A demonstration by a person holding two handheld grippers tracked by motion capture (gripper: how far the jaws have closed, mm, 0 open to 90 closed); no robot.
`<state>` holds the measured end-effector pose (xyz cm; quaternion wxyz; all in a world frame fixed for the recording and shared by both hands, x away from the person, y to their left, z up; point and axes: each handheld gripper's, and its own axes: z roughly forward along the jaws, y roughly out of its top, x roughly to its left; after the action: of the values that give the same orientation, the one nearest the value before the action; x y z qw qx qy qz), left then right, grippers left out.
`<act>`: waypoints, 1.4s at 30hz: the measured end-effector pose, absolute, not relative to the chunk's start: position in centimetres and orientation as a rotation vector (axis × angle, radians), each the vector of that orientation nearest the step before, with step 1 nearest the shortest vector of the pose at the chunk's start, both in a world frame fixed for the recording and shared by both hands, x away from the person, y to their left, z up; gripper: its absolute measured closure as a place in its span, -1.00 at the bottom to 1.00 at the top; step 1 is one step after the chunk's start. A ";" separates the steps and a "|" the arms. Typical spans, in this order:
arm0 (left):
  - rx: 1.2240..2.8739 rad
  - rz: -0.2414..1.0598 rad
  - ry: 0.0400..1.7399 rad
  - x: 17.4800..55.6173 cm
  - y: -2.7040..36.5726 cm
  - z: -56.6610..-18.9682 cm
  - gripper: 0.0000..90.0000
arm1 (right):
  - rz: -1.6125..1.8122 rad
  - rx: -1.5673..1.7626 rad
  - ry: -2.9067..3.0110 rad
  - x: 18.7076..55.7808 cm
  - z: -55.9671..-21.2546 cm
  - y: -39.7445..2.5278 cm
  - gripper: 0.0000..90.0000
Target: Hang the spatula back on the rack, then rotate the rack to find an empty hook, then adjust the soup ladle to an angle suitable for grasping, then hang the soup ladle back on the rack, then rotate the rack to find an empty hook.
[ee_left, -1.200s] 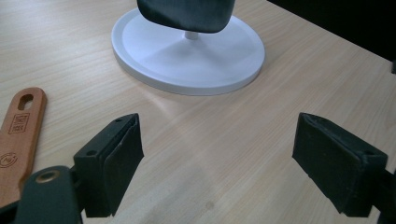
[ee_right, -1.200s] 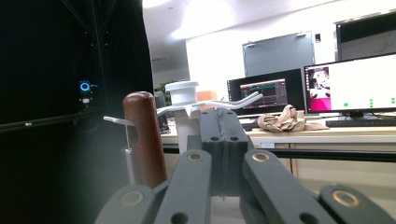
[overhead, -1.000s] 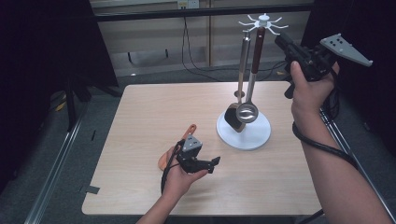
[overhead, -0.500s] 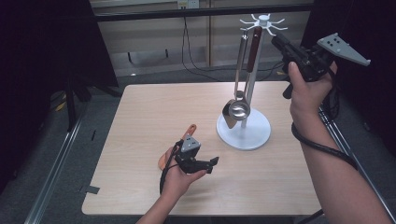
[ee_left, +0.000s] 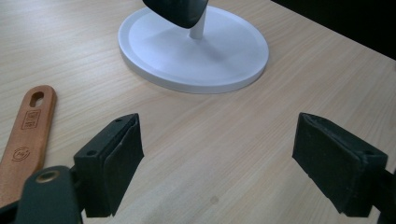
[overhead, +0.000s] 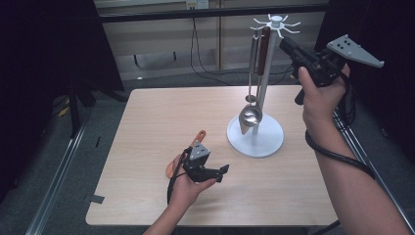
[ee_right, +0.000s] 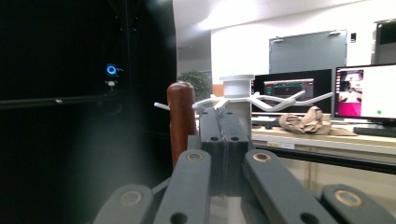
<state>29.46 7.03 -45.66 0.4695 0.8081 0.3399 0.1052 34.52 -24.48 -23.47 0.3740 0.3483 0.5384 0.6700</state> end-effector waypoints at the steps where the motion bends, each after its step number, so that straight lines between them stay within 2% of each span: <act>1: 1.982 0.260 0.833 29.5 7.1 -45.7 -0.65 | 1.729 0.903 1.376 34.5 -23.6 -24.5 0.95; 9: 1.990 0.270 0.835 29.5 7.4 -45.5 -0.65 | 1.724 0.942 1.409 33.7 -25.6 -24.4 0.62; 19: 1.995 0.280 0.837 29.6 7.7 -45.6 -0.65 | 1.679 0.988 1.525 31.9 -30.3 -24.1 0.07; 24: 1.997 0.276 0.845 29.6 7.8 -45.6 -0.65 | 1.656 1.005 1.573 31.2 -32.1 -24.0 -0.12; 42: 1.989 0.282 0.902 30.2 9.2 -45.8 -0.65 | 1.568 1.066 1.751 28.4 -38.9 -22.7 -0.41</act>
<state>30.22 9.23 -45.78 0.4528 0.8054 0.3652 0.1141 28.44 -22.67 -38.89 0.2766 0.3970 0.6520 0.5837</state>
